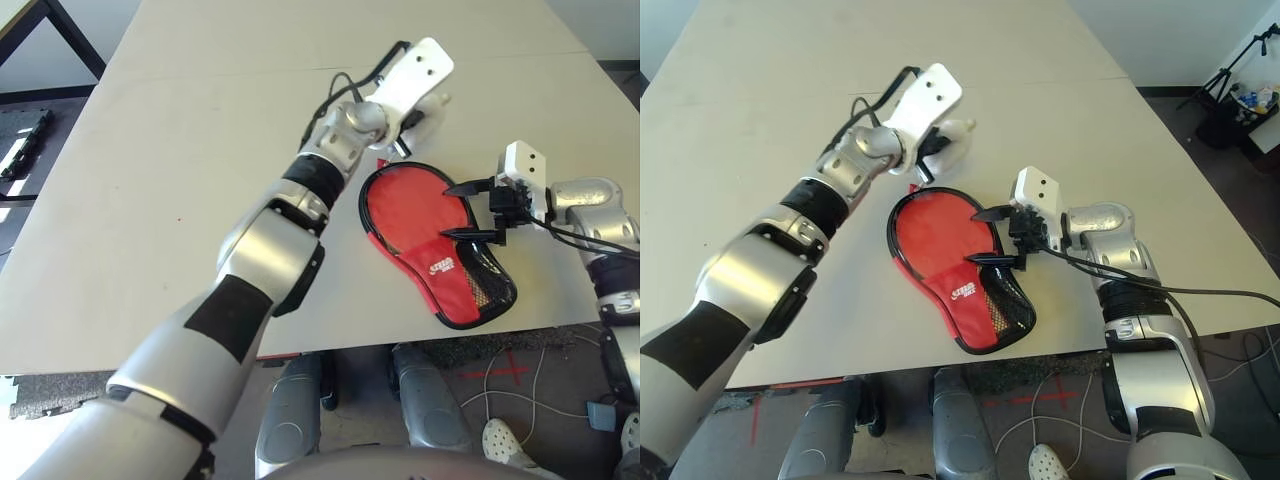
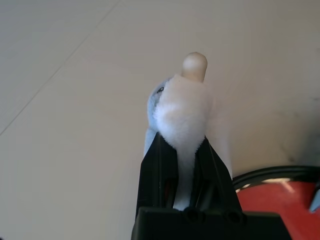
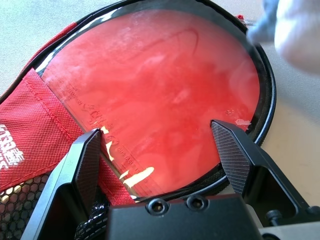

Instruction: Store the ping-pong paddle in its case and zip it.

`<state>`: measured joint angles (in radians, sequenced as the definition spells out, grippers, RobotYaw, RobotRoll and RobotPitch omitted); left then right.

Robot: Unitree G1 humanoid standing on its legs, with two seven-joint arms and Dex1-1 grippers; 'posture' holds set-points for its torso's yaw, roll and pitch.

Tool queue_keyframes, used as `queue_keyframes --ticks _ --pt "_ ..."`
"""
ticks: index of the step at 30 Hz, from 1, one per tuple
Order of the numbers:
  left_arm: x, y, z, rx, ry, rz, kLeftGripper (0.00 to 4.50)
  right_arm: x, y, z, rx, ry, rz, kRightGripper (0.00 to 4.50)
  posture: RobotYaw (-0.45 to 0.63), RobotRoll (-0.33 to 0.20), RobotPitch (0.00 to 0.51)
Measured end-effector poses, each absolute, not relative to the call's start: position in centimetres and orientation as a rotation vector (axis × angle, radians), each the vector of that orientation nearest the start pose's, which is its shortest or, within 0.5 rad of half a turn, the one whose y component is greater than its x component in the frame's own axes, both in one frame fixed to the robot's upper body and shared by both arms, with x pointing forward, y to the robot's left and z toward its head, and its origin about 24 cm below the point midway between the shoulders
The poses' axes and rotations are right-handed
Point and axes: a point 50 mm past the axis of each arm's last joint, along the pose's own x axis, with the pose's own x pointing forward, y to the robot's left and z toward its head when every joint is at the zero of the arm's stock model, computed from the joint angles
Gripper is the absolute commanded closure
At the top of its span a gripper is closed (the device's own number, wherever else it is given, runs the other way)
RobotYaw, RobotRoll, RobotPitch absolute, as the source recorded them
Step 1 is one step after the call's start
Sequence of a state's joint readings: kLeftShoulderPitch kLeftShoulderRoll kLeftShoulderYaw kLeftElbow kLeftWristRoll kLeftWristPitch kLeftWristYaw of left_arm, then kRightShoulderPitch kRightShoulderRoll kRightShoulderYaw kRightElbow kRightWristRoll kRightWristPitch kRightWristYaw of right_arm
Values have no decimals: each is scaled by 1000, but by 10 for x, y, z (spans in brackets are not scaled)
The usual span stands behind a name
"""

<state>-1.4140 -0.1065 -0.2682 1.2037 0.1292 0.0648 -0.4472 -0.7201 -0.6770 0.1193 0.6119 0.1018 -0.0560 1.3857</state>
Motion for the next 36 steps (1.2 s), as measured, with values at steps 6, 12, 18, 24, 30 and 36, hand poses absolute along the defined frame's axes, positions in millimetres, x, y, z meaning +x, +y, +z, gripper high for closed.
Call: queue_keyframes --ticks 6,12,18,24,30,36 --pt "382 -49 209 614 -30 -953 2358 332 -227 144 -573 243 1216 0 -140 0 242" --pt "381 -49 211 604 -38 -964 474 331 -227 143 -570 240 1209 0 -140 0 243" --pt "382 -48 212 582 -38 -965 19 331 -227 142 -567 240 1205 0 -137 0 244" --pt "386 -42 228 571 -68 -945 19 331 -227 142 -565 240 1203 0 -129 0 248" --pt "399 -8 248 612 -95 -895 19 331 -224 140 -559 232 1204 0 -119 0 250" --pt "412 65 247 671 -46 -835 19 331 -225 141 -564 228 1204 0 -104 0 252"
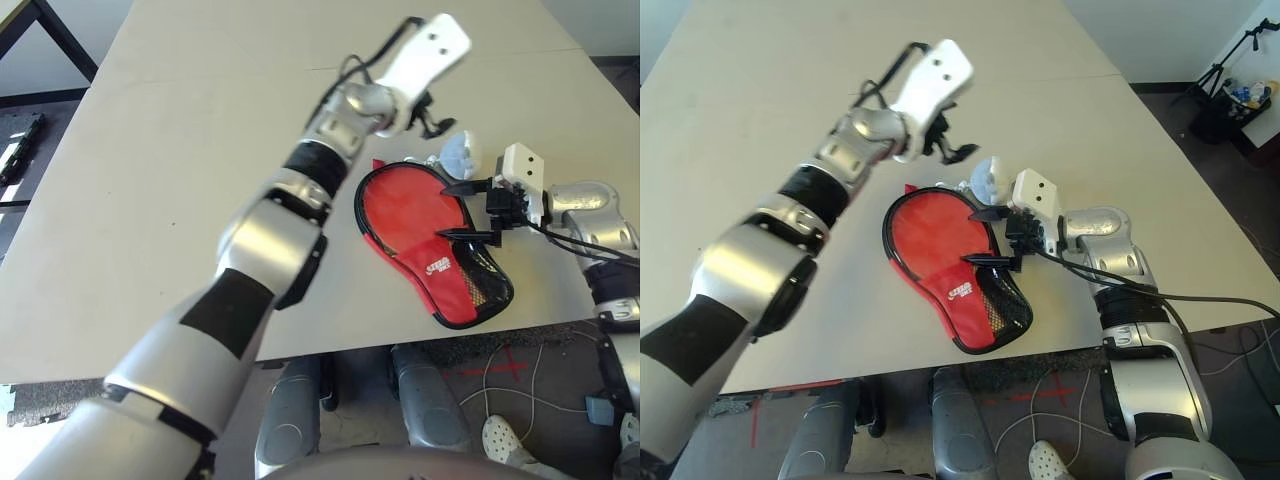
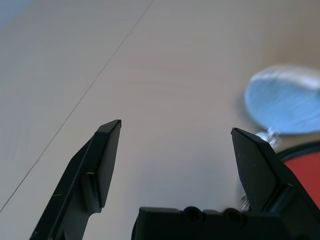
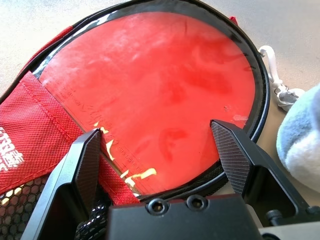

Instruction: Store the ping-pong paddle in its case and zip it.

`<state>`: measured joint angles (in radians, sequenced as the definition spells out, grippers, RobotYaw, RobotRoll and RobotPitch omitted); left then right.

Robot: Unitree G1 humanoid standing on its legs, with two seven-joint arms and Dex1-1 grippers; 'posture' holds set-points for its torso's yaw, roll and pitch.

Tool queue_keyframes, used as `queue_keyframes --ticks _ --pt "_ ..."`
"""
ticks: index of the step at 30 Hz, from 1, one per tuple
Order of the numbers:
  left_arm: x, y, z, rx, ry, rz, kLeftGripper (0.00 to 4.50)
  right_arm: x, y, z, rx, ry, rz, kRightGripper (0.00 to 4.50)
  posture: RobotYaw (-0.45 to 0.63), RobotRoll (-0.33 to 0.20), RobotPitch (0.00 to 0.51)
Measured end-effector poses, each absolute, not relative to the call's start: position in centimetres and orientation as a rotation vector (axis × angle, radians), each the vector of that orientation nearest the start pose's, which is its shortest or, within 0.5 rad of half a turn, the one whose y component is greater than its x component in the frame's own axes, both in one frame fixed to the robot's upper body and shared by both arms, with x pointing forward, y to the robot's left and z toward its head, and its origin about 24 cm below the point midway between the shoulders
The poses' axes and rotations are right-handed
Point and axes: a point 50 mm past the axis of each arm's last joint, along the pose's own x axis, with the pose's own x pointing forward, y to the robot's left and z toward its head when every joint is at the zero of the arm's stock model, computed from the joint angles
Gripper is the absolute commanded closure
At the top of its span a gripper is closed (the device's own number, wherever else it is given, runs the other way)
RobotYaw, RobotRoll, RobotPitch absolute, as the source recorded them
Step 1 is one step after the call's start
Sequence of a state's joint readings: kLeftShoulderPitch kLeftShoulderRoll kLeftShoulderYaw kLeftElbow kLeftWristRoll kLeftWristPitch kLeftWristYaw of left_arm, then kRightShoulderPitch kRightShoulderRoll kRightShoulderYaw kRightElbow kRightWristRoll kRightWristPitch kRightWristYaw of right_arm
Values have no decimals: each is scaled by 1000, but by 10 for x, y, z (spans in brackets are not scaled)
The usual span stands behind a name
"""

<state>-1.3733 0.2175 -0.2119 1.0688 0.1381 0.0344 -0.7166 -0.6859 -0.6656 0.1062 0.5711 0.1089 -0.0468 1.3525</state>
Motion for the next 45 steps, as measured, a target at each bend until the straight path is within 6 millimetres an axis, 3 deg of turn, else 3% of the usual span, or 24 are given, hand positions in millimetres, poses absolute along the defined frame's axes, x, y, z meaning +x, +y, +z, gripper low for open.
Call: queue_keyframes --ticks 7,12,20,30,45 --pt "385 102 214 696 -39 -1042 19 332 -226 141 -561 228 1198 0 -88 0 254" --pt "355 107 196 653 -10 -1168 19 333 -226 140 -554 228 1193 0 -80 0 252" --pt "327 104 175 619 66 -1213 19 335 -225 140 -550 227 1189 0 -80 0 250" --pt "322 80 159 555 101 -1195 19 335 -225 140 -553 224 1190 0 -88 0 252" --pt "324 75 139 561 189 -1161 19 331 -225 139 -553 234 1181 0 -118 0 255"
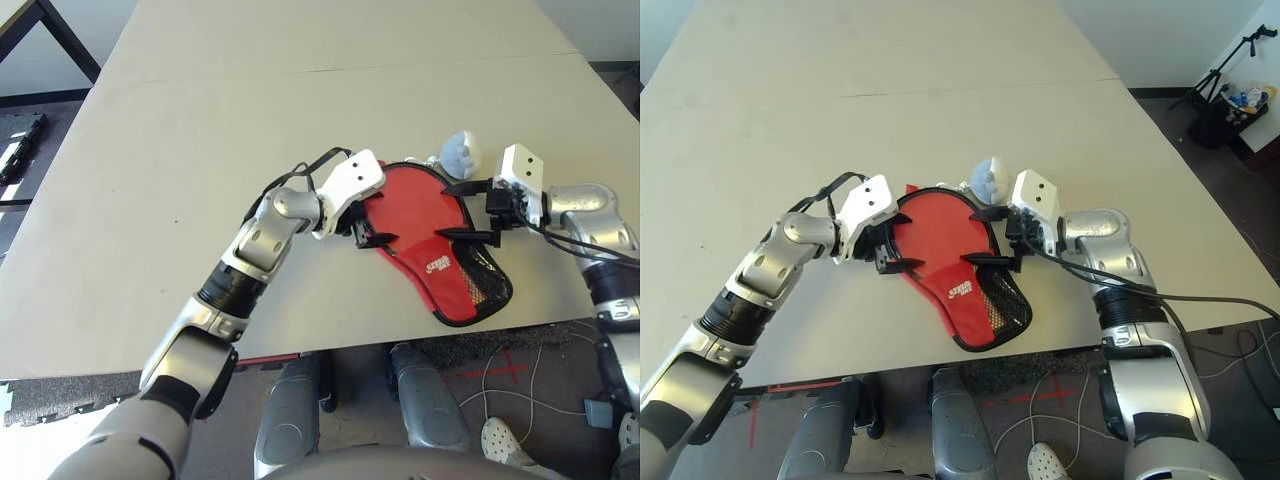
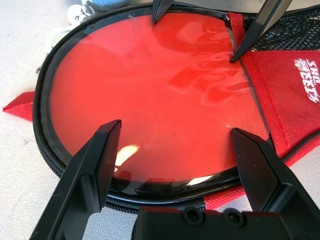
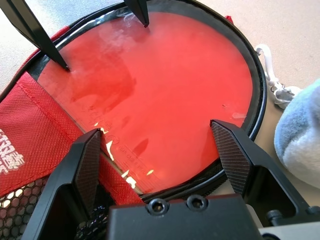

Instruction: Store the ping-pong paddle in its case and zip it.

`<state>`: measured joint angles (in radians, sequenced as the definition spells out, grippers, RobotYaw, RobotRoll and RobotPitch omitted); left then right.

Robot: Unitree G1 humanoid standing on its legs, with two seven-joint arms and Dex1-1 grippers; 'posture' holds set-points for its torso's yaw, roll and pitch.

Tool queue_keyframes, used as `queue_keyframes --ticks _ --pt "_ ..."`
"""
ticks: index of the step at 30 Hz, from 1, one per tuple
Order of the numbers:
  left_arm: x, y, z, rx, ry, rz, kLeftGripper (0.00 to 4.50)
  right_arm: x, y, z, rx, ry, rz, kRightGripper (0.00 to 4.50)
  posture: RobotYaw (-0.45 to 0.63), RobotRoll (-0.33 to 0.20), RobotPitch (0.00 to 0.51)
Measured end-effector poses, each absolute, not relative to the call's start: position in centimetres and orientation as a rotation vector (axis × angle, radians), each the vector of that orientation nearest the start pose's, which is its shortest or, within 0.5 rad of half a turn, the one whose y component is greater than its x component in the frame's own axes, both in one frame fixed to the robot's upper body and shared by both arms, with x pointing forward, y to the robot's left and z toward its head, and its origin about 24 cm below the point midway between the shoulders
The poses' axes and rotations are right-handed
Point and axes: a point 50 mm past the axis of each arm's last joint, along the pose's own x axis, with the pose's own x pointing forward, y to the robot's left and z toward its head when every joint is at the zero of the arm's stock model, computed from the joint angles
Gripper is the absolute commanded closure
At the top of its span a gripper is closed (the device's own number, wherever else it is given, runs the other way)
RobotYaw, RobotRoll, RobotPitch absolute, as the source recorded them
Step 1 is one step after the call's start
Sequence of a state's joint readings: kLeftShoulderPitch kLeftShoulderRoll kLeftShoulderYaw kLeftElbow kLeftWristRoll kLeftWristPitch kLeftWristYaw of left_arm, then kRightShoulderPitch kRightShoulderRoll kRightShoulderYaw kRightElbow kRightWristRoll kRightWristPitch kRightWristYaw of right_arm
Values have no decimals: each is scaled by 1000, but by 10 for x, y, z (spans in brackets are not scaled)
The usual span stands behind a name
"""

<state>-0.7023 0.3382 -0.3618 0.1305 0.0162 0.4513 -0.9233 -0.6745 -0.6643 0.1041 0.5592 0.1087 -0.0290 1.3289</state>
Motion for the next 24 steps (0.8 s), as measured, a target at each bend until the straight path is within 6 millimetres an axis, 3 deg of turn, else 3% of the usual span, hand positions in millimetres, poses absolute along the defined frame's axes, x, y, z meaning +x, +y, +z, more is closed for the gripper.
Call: queue_keyframes --ticks 6,11,16,24 --pt "323 73 136 557 204 -1158 19 322 -228 139 -500 243 1161 0 -124 0 258" --pt "323 72 135 553 207 -1157 19 306 -219 145 -417 246 1196 0 -135 0 260" --pt "322 71 133 547 210 -1154 19 294 -201 175 -378 142 1172 0 -143 0 263" --pt "321 69 130 535 215 -1159 19 291 -184 205 -230 1 918 0 -152 0 269"
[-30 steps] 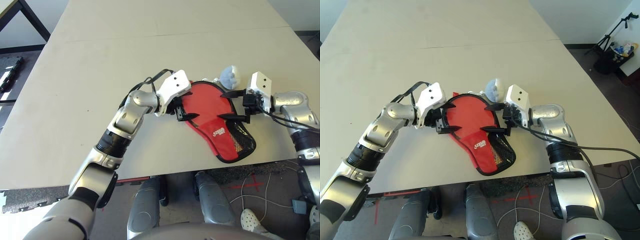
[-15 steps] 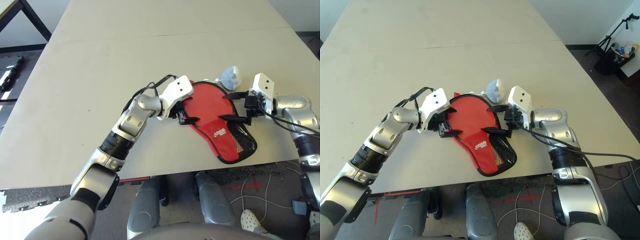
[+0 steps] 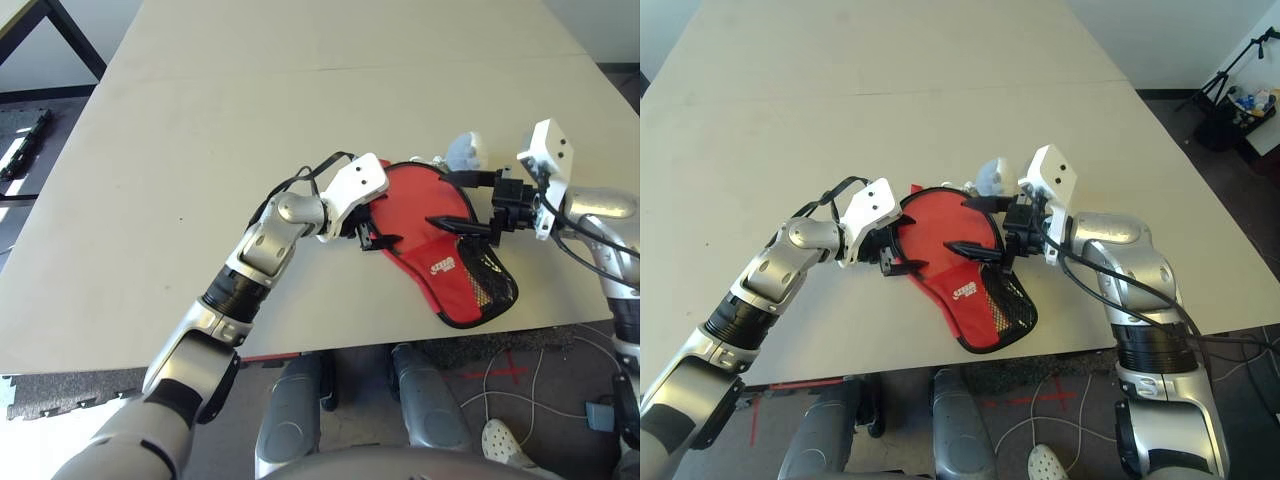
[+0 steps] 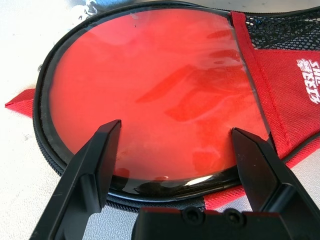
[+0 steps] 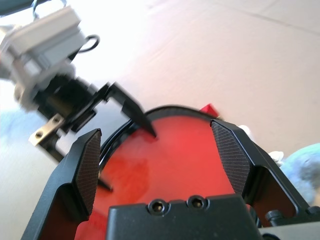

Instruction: Store the ping-pong paddle in its case and zip it.

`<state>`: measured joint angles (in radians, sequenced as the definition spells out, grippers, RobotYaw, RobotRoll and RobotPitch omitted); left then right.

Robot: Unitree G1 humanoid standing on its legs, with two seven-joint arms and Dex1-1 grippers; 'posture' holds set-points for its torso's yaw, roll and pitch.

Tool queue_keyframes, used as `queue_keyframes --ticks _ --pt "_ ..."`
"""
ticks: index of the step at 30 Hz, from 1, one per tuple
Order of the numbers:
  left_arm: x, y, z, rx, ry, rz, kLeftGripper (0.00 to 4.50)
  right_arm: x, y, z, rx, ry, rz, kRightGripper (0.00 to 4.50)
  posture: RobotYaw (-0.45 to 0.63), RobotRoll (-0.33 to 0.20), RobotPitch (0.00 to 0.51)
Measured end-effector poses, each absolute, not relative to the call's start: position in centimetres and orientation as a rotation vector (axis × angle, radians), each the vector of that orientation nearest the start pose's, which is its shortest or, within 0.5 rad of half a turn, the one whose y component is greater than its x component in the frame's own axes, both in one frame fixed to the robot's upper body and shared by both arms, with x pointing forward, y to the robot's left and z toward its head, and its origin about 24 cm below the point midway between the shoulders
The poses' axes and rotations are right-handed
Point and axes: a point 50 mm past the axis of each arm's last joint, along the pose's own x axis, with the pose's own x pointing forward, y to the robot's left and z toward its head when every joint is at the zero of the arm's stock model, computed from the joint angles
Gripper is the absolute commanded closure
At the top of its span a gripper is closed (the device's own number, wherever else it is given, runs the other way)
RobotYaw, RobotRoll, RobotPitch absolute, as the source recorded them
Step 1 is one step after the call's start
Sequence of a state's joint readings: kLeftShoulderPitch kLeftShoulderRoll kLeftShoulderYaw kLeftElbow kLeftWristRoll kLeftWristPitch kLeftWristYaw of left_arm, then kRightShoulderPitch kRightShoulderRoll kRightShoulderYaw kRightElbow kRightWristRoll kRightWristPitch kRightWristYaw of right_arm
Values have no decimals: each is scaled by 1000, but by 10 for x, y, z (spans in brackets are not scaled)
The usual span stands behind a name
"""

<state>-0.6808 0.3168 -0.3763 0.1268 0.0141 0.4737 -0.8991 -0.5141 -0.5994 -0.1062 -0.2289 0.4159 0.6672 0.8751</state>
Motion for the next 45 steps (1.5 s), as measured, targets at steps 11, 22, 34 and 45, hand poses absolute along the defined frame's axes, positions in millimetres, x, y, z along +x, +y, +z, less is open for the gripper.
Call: queue_keyframes --ticks 11,22,34,45 --pt "319 64 130 521 206 -1174 19 315 -212 229 -187 -103 324 0 -158 0 272" --pt "318 63 131 521 203 -1177 19 317 -216 210 -210 57 309 0 -151 0 270" --pt "318 62 130 520 201 -1176 19 325 -217 185 -211 199 293 0 -147 0 269" --pt "317 60 130 520 205 -1169 0 328 -225 179 -221 227 242 3053 -148 0 265"
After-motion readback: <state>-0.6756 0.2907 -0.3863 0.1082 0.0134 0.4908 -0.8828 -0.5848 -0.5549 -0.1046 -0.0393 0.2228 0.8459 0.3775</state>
